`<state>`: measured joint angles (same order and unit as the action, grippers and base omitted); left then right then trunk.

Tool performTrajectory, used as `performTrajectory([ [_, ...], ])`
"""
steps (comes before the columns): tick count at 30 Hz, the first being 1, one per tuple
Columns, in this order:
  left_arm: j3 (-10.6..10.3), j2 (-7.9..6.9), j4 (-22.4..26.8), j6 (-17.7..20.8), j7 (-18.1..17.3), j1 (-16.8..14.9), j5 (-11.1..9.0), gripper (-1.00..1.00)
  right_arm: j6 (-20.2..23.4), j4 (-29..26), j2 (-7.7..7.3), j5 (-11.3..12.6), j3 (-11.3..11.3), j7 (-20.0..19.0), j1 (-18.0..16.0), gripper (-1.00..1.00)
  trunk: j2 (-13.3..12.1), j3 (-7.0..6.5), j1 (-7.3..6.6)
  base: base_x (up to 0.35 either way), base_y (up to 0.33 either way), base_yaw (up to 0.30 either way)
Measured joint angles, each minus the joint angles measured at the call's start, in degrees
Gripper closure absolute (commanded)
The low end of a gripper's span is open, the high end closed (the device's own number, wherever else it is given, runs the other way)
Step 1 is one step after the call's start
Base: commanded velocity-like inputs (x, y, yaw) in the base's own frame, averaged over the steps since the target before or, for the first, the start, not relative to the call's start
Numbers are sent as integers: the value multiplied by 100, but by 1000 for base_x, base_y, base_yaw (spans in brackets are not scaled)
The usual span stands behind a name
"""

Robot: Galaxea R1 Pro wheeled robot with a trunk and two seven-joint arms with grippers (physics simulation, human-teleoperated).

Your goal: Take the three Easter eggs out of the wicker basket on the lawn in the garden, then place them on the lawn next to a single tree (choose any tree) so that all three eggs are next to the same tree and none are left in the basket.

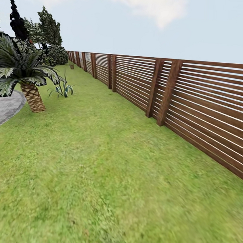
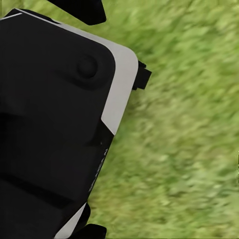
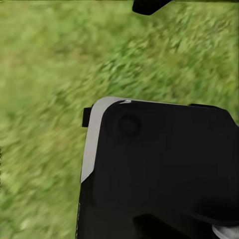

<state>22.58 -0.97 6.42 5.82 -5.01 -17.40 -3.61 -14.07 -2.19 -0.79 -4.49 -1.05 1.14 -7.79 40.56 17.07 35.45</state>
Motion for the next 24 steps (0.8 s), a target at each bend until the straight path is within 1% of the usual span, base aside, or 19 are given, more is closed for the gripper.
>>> performTrajectory([
  [4,0,0,0,-1,0,0,0,-100,-3,1,-8,16,-4,0,0,-100,0,6,0,0,0,107],
  [13,0,0,0,0,0,0,0,-100,1,-1,-9,11,-9,0,0,-100,0,81,0,0,0,65],
  [19,0,0,0,-2,0,0,0,-100,-2,-1,-9,6,-1,0,-2,-100,0,106,0,0,0,20],
  [24,0,0,0,-2,0,0,0,-100,-4,-1,-1,8,0,0,-1,-100,0,106,0,0,0,221],
])
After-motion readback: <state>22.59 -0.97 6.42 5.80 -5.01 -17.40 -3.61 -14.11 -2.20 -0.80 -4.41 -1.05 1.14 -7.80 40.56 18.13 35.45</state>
